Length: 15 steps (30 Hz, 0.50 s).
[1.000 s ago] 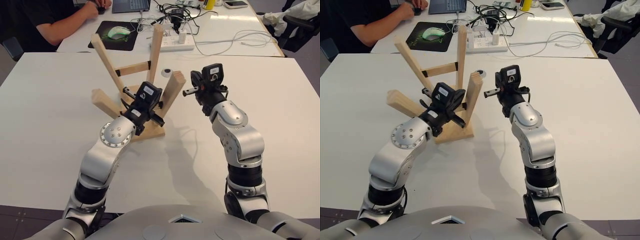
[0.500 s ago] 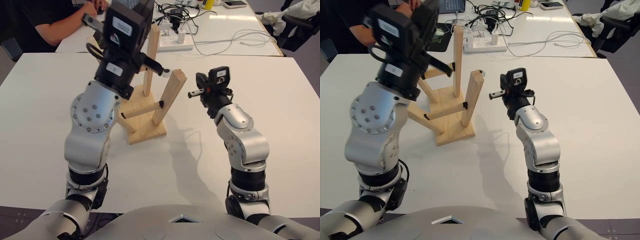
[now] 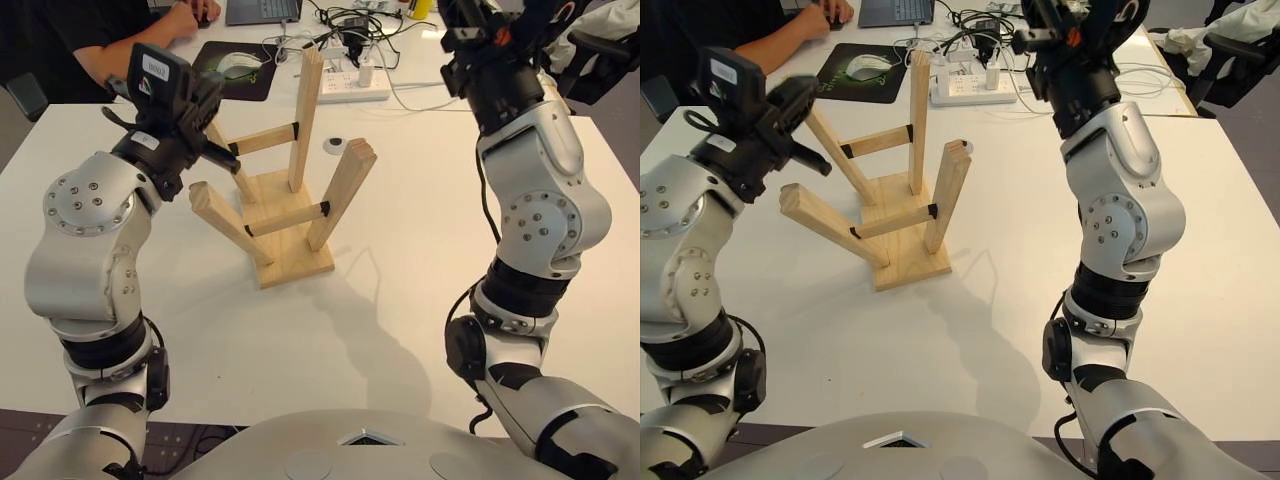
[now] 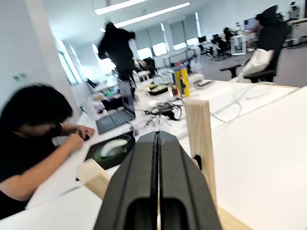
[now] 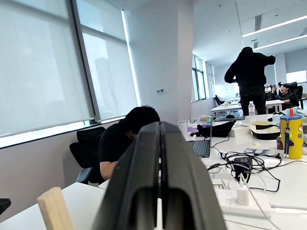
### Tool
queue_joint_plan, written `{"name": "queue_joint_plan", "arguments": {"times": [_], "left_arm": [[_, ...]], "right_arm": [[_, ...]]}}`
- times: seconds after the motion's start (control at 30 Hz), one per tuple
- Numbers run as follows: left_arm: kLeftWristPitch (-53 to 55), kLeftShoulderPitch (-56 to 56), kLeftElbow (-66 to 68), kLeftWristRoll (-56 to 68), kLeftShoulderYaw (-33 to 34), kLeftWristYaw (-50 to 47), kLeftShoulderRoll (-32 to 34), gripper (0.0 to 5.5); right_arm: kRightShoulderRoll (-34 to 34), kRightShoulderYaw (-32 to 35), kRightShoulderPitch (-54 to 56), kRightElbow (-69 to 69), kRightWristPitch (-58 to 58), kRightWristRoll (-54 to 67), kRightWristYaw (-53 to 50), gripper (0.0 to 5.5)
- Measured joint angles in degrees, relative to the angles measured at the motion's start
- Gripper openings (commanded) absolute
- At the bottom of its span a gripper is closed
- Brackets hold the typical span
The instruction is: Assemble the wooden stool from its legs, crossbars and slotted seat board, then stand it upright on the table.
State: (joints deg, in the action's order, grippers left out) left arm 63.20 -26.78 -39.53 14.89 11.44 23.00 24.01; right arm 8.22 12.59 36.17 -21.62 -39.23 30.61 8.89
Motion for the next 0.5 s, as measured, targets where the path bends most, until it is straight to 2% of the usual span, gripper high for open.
{"name": "queue_joint_plan", "arguments": {"times": [0.2, 0.3, 0.5], "left_arm": [[7.5, 0.6, 0.1, 9.1, 6.5, 0.2, -5.7, 0.0], [6.6, 0.9, 0.6, 9.6, 6.3, -1.0, -5.4, 0.0], [3.5, 1.7, 1.1, 8.5, 4.3, -3.6, -4.1, 0.0]], "right_arm": [[0.7, -2.8, -1.5, 0.0, -0.1, -0.4, 0.3, 0.02], [-0.3, -4.4, -1.0, -1.2, 0.0, 1.5, 1.4, 0.02], [-1.4, -2.2, 8.0, -3.9, -0.6, 9.9, 0.7, 0.02]]}}
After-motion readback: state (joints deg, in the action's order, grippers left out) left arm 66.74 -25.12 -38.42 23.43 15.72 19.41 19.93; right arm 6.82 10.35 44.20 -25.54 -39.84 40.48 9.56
